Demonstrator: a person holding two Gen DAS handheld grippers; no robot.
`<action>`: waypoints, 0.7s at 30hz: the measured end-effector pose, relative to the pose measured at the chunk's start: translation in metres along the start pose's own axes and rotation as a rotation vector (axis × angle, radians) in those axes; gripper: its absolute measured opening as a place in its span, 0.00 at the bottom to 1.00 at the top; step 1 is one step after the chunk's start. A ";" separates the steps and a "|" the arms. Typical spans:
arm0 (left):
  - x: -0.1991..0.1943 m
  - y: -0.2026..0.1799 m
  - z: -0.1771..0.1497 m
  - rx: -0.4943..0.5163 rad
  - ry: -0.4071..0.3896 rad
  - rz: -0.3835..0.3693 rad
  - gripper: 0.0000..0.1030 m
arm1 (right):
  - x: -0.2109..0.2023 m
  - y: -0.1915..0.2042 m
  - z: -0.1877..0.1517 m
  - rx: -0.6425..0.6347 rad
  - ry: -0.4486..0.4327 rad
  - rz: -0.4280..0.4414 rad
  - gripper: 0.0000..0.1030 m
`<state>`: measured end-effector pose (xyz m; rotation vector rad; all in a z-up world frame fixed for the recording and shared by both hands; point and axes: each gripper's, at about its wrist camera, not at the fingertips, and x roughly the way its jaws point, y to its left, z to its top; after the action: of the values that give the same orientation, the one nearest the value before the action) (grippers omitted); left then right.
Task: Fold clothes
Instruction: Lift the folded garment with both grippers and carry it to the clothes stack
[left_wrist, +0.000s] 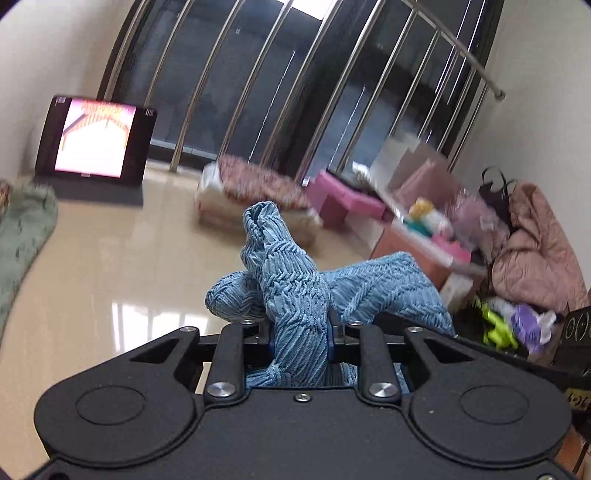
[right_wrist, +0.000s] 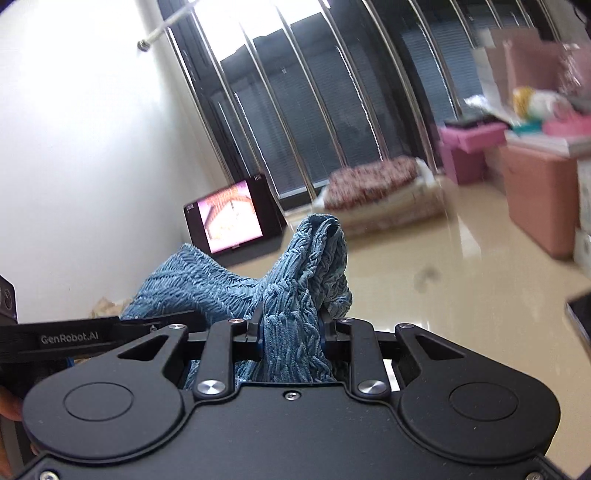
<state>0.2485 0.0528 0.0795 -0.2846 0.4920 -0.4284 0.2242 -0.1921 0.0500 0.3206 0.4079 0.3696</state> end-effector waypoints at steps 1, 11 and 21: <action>0.002 -0.001 0.007 0.001 -0.013 -0.003 0.22 | 0.002 0.000 0.006 -0.005 -0.009 0.002 0.24; 0.058 -0.001 0.085 0.000 -0.084 -0.018 0.21 | 0.053 -0.019 0.083 -0.052 -0.069 0.010 0.24; 0.188 0.016 0.172 -0.003 -0.099 -0.002 0.21 | 0.164 -0.040 0.183 -0.189 -0.077 -0.047 0.24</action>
<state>0.4912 0.0077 0.1452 -0.3074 0.3950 -0.4134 0.4553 -0.2019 0.1416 0.1400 0.3021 0.3462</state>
